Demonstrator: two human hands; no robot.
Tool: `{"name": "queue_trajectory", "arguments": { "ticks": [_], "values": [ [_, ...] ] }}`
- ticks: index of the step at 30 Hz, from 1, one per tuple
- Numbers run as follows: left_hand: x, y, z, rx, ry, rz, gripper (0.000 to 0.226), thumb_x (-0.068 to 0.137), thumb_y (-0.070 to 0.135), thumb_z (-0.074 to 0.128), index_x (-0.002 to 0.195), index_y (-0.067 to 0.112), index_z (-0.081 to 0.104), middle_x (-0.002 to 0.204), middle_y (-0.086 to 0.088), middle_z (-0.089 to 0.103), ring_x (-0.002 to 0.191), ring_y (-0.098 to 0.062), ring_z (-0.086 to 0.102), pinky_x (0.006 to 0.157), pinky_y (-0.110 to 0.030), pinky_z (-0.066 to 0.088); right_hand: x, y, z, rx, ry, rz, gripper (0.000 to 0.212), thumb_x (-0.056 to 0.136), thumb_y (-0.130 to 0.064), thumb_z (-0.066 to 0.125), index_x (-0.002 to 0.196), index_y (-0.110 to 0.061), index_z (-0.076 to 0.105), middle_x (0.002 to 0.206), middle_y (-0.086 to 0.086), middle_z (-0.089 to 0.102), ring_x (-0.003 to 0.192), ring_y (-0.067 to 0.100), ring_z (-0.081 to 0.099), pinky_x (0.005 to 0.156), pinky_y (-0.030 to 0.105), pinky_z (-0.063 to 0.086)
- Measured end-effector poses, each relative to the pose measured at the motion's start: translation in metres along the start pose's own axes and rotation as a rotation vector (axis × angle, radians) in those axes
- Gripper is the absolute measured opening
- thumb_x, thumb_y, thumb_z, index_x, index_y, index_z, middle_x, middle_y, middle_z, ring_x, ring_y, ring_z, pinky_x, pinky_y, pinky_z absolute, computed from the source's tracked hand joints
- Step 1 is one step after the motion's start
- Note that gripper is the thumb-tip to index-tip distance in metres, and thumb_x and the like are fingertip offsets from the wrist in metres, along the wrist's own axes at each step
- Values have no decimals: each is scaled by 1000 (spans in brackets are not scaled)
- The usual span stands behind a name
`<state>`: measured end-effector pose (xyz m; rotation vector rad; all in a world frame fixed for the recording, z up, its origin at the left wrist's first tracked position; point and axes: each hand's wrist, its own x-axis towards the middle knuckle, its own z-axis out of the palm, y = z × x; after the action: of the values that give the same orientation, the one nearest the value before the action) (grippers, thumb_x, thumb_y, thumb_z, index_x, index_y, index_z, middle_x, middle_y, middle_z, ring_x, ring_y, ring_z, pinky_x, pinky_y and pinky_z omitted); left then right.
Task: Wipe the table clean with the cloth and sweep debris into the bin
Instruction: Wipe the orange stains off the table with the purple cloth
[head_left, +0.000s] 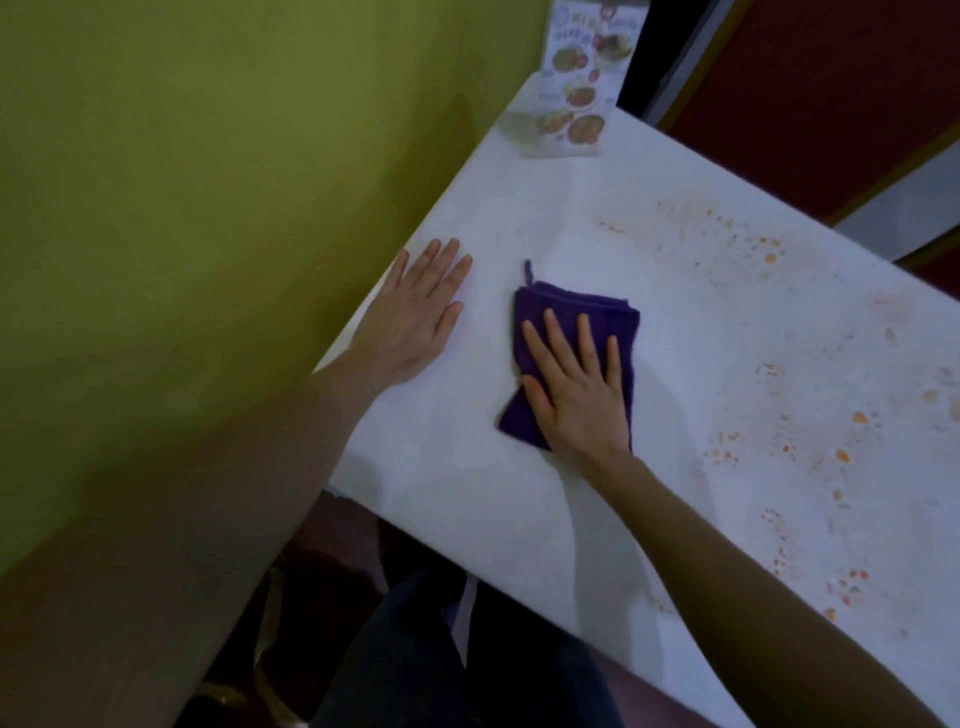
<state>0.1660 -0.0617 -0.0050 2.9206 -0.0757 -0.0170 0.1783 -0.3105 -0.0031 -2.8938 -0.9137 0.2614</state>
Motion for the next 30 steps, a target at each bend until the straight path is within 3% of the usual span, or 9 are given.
{"name": "queue_trajectory", "arguments": {
  "ticks": [5,10,16,20,25,30],
  "values": [
    [13,10,19,51,29,-50,58,104,35,18,158,12,23,165,-7,19,152,-25,19,124,-48,15,91,28,-19,2,-8,14,61,99,-52,12,158,-34,12,166,-5,14,153,28,5,122,55,2],
    [11,8,18,96,11,-59,60,104,38,15,159,16,18,166,-5,14,153,-24,15,124,-48,13,147,88,-33,14,23,172,61,100,-54,22,157,-37,14,166,-6,12,153,25,5,121,55,0],
    [11,10,17,111,11,-63,60,103,38,16,159,16,19,166,-5,14,153,-24,14,124,-47,14,112,163,-43,58,63,451,62,101,-57,24,158,-36,10,167,-5,6,153,28,1,120,58,-3],
    [8,10,16,96,20,-62,59,103,38,19,158,16,21,166,-5,17,153,-24,17,123,-49,16,63,143,-35,88,90,567,65,99,-56,19,158,-31,11,167,-1,6,153,31,1,120,60,0],
    [11,10,15,90,14,-70,59,103,38,19,159,16,20,166,-4,15,153,-23,15,123,-48,14,29,57,-14,15,64,366,66,96,-54,21,157,-29,19,165,0,17,151,35,11,119,59,6],
    [12,10,18,103,10,-65,59,104,38,19,159,17,17,167,-5,14,154,-24,13,123,-49,14,80,30,-19,-21,-19,32,63,99,-54,14,158,-34,10,166,-3,9,153,30,2,121,57,1]
  ]
}}
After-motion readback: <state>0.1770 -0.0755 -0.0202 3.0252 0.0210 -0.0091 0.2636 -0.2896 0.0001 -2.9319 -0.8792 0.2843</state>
